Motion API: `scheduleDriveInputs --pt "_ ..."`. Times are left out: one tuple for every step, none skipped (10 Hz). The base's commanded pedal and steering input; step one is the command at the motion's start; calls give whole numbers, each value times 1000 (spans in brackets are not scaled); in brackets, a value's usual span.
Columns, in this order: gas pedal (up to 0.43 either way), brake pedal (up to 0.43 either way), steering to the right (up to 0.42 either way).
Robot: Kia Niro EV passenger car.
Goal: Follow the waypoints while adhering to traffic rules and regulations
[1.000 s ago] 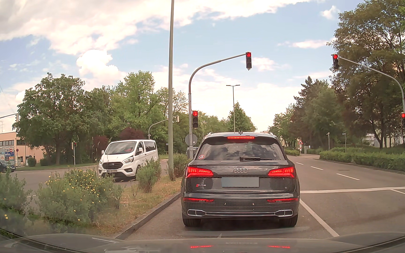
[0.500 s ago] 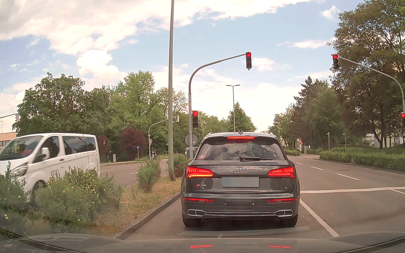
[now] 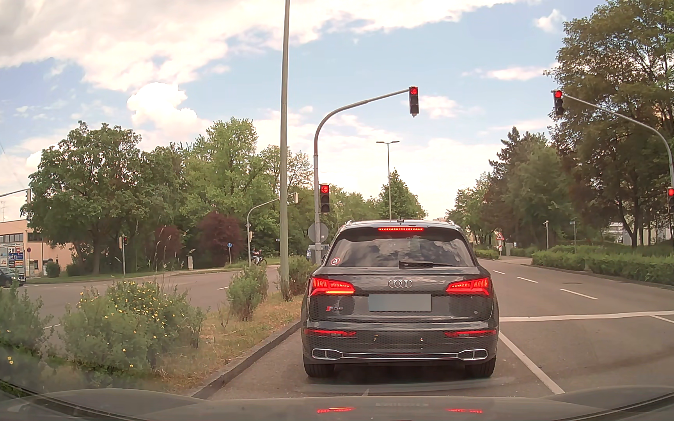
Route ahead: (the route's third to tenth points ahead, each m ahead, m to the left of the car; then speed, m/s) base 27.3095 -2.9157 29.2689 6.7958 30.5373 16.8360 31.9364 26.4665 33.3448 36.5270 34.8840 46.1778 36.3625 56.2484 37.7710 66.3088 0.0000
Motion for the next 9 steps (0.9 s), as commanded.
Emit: scheduleDriveInputs --pt "0 439 27" --pt "0 439 27" --pt "0 445 27" --pt "0 439 27" --pt "0 439 27" --pt "0 439 27" --pt "0 445 27" --pt "0 439 28" --pt "0 445 28"
